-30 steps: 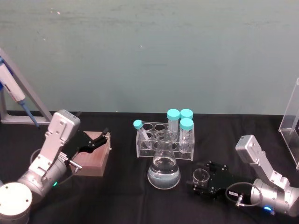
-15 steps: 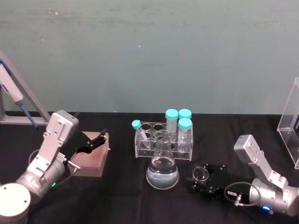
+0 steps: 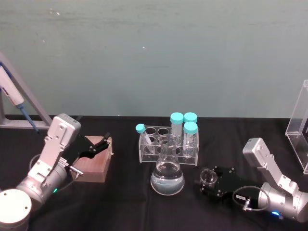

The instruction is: Place the experimental apparatus aside using one hand.

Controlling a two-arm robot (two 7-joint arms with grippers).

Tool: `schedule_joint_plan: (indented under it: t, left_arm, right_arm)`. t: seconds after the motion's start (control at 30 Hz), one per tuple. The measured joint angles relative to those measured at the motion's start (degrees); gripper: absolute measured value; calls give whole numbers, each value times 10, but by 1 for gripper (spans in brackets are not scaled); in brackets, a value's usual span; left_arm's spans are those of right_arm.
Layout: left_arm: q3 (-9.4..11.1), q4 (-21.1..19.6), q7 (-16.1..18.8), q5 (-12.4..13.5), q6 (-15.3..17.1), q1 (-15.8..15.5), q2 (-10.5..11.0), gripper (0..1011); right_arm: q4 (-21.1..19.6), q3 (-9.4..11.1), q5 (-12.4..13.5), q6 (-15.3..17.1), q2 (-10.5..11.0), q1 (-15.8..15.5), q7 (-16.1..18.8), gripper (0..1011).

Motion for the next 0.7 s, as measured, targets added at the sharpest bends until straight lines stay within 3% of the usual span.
schedule_joint_plan:
  t: [0.37, 0.7]
  left_arm:
    - [0, 0, 0, 0, 0, 0, 0, 1000]
    - [0, 0, 0, 0, 0, 0, 0, 1000]
  right_arm:
    - [-23, 32, -12, -8, 1, -13, -72, 469]
    - [-23, 79, -26, -5, -16, -14, -155, 469]
